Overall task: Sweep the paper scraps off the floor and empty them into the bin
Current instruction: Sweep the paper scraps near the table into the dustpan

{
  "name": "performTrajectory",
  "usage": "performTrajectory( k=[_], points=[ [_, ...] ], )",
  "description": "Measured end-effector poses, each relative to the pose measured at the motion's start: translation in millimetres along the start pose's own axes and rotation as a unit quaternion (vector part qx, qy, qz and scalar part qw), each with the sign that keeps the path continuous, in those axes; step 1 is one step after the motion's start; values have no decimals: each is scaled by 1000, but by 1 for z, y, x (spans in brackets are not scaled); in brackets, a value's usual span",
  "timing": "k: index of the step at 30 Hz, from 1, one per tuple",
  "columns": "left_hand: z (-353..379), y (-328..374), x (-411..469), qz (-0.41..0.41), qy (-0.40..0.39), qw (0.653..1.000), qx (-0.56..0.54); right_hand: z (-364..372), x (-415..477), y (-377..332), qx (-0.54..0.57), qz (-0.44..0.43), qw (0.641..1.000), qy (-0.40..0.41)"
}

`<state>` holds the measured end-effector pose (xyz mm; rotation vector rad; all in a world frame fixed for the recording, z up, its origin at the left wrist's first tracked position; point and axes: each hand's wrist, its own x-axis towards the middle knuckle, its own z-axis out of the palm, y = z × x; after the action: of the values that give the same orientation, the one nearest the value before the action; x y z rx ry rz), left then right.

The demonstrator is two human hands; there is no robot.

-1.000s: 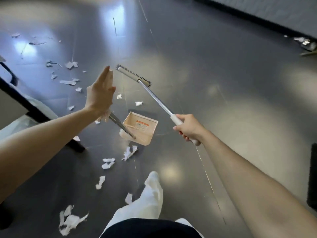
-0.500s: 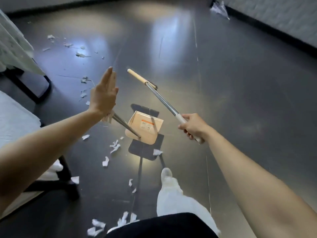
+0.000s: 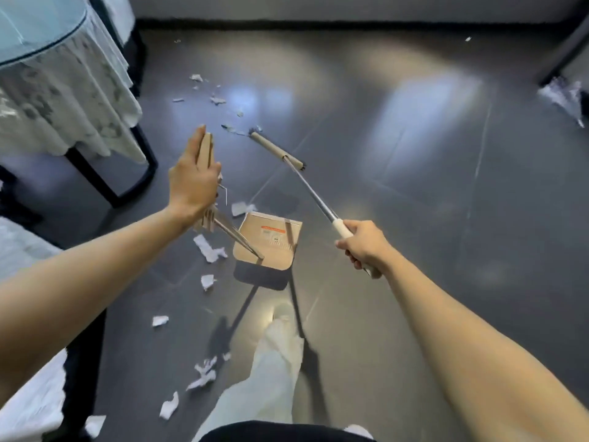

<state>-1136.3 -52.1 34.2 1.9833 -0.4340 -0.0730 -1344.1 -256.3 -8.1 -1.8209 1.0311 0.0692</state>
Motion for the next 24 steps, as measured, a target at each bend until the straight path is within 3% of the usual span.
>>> performTrajectory(
  k=[13, 24],
  points=[
    [138, 11, 399, -60, 82, 994, 36, -86, 436, -216, -44, -18, 995, -88],
    [237, -22, 655, -155, 113, 979, 60, -125, 745, -365, -125, -20, 980, -152]
  ],
)
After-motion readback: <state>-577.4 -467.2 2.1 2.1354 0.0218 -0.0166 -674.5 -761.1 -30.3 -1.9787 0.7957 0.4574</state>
